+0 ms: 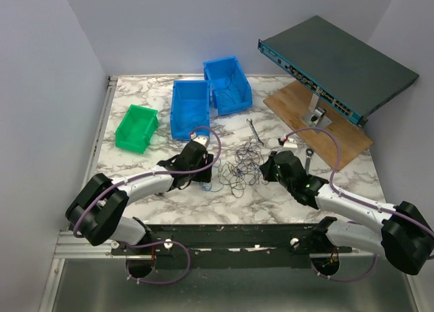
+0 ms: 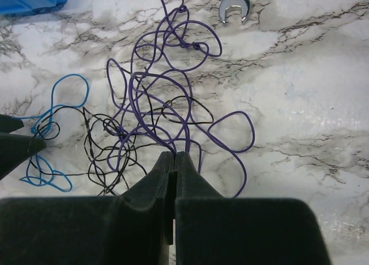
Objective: Untangle the cables
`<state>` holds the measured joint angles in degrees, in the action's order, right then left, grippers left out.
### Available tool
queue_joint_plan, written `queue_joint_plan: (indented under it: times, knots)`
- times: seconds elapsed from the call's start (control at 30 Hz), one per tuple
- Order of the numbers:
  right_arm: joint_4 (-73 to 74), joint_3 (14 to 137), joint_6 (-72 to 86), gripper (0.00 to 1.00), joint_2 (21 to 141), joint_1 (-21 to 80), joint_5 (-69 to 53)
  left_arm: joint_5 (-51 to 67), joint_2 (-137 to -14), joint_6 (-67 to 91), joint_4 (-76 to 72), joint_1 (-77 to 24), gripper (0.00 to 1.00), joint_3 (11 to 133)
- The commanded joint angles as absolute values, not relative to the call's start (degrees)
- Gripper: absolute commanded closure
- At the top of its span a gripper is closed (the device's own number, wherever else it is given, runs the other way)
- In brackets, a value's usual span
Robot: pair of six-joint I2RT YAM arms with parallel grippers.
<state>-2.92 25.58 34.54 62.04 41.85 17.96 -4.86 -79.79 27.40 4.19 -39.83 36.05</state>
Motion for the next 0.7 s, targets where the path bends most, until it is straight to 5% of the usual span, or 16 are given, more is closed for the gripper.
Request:
queue_joint_plan:
  times: [0.0,0.27,0.43,0.67]
  knots:
    - [-3.16,24.92,35.21,0.99,60.99,41.84,18.67,-9.59,-81.33,28.17,7.85,-39.73,0.39,38.49]
    - [-2.31,24.61,35.41,0.99,58.90,41.82,19.83,-4.81,-90.24,26.07,11.77,-39.82,0.61,44.07]
    - [-1.27,24.04,35.78,0.99,57.53,41.76,21.64,-6.39,-87.82,25.49,11.36,-39.85,1.00,43.15]
    - [10.36,24.05,47.24,0.99,53.73,41.81,39.25,-12.76,-74.19,28.32,14.56,-39.57,1.00,42.36]
